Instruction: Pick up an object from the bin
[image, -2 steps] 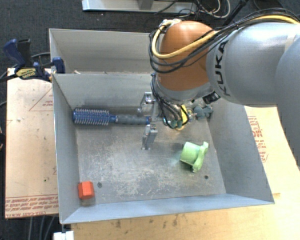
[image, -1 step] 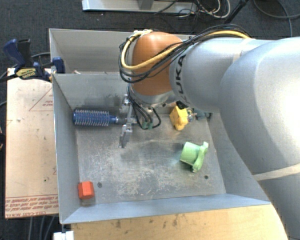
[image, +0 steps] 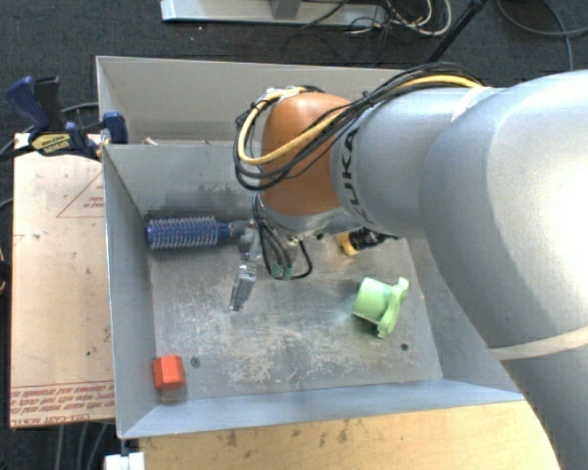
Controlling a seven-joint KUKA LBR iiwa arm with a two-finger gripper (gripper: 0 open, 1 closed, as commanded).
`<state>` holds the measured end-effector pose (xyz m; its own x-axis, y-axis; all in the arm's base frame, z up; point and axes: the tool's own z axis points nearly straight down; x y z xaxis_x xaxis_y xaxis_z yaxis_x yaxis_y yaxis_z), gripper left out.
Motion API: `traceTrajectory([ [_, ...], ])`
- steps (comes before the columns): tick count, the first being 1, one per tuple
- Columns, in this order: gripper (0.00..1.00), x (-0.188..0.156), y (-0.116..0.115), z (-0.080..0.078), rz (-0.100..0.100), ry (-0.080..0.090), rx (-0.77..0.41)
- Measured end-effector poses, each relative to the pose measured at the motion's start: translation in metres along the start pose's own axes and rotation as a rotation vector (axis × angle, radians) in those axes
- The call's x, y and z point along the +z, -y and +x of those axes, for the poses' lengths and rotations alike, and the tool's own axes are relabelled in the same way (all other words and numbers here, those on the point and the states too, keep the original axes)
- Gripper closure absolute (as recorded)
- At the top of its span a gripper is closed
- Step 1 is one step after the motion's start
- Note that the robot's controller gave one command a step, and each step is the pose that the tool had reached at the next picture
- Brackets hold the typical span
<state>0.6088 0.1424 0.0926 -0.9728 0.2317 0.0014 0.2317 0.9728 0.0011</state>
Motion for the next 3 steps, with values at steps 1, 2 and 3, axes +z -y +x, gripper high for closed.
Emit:
traceTrajectory([
  [1,0.0,0.019,-0.043,-0.025,0.016,-0.024,-0.144],
  [2,0.0,-0.019,-0.069,-0.031,0.003,-0.007,-0.046],
  [3,0.0,-0.001,-0.05,0.063,0.003,-0.005,-0.103],
])
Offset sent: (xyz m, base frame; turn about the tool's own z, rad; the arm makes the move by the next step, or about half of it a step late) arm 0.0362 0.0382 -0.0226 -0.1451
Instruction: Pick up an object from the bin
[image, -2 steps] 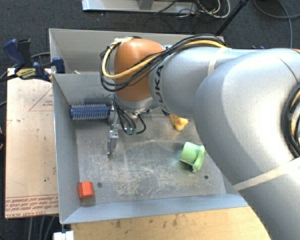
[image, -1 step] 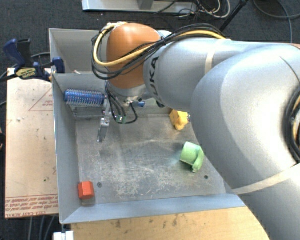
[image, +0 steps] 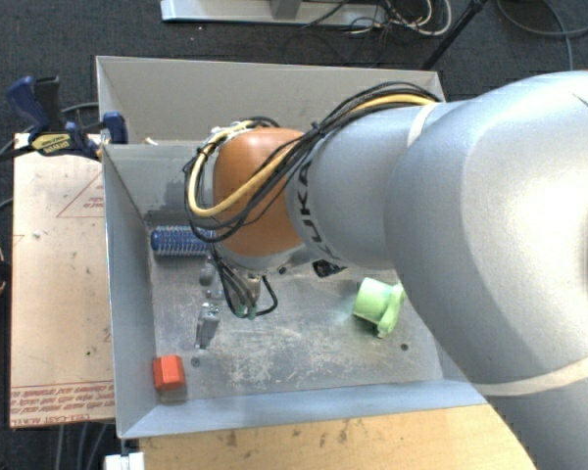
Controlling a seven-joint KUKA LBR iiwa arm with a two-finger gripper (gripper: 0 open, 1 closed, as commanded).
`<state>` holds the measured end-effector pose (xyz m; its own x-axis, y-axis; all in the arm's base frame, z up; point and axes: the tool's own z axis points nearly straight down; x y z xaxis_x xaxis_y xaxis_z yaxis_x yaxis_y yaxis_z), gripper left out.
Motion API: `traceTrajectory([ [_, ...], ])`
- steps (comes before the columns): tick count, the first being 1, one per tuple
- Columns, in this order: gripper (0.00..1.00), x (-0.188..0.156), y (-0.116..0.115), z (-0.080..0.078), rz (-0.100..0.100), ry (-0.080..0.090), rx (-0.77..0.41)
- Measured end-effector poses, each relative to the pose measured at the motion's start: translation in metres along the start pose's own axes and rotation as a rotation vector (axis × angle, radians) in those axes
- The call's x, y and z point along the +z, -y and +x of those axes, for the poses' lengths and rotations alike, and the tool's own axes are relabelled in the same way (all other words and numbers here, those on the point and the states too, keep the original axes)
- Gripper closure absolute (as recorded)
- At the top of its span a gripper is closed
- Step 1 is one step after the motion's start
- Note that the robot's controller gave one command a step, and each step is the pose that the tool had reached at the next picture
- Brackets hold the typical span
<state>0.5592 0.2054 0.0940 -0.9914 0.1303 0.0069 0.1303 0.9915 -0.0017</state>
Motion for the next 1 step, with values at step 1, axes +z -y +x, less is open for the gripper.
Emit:
traceTrajectory([
  [1,0.0,-0.0402,0.0397,-0.0693,-0.004,0.017,0.077],
])
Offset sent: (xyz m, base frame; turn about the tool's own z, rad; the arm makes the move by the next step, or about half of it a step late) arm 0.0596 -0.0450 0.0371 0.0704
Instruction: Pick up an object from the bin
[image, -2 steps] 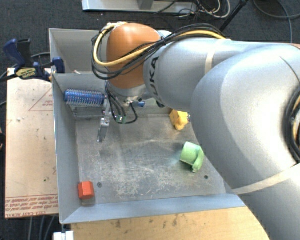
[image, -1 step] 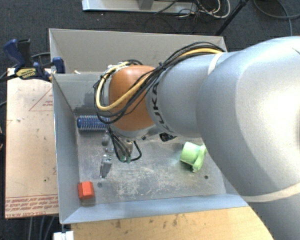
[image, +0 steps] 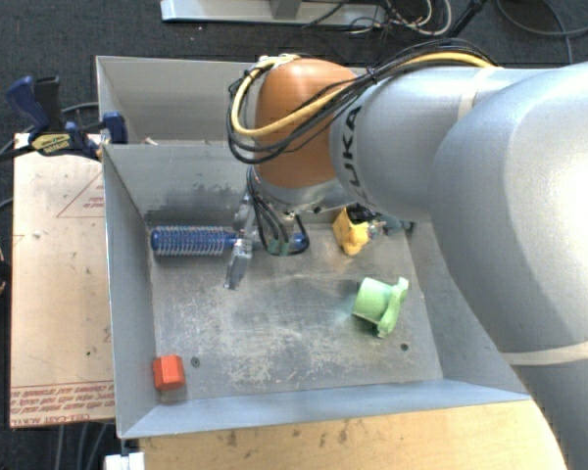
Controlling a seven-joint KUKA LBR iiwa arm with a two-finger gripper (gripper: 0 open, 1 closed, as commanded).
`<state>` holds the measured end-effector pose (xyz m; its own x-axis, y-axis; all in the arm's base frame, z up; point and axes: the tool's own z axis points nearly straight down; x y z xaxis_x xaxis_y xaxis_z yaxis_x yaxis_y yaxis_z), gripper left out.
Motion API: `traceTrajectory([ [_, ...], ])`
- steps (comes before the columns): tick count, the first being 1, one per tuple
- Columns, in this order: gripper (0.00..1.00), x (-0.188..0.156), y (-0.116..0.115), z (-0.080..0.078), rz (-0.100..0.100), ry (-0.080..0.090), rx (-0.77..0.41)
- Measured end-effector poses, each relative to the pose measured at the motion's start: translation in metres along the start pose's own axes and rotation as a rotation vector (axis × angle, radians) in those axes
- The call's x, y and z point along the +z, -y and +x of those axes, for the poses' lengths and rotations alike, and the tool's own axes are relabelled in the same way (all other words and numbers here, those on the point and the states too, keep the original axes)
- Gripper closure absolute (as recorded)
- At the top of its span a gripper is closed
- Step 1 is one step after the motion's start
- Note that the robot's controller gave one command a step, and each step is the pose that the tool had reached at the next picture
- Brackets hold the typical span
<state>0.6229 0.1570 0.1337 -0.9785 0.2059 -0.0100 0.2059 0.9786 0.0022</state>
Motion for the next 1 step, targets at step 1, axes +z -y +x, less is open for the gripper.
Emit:
traceTrajectory([
  [1,0.0,0.0595,-0.0192,-0.021,-0.003,-0.003,-0.311],
])
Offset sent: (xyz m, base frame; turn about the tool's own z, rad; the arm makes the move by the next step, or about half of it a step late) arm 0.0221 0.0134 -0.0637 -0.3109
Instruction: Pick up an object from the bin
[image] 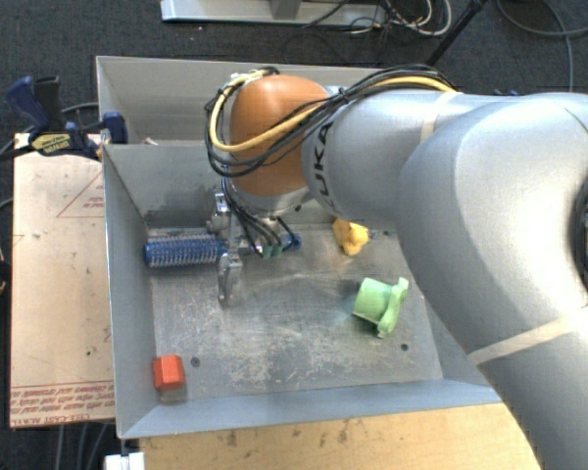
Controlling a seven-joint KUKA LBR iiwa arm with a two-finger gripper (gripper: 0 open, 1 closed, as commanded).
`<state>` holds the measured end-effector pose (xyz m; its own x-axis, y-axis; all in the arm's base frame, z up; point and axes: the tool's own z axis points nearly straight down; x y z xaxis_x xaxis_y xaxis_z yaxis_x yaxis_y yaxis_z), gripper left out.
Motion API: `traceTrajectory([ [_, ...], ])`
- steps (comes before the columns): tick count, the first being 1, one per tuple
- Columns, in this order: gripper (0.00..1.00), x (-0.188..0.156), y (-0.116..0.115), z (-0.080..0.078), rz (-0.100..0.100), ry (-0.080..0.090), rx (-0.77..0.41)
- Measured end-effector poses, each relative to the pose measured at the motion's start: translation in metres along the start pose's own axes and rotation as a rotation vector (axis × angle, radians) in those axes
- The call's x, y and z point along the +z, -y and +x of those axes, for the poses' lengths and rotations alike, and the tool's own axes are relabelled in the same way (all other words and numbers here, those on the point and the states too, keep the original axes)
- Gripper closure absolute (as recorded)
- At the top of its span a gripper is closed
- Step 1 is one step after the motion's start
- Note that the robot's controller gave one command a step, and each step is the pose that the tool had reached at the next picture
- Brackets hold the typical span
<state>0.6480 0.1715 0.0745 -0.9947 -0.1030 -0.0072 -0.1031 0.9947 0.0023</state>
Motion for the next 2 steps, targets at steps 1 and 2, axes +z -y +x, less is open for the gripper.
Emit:
traceTrajectory([
  [1,1.0,-0.003,0.0,-0.002,-0.001,0.005,0.001],
  [2,1.0,-0.142,-0.008,-0.005,0.0,0.001,0.012],
])
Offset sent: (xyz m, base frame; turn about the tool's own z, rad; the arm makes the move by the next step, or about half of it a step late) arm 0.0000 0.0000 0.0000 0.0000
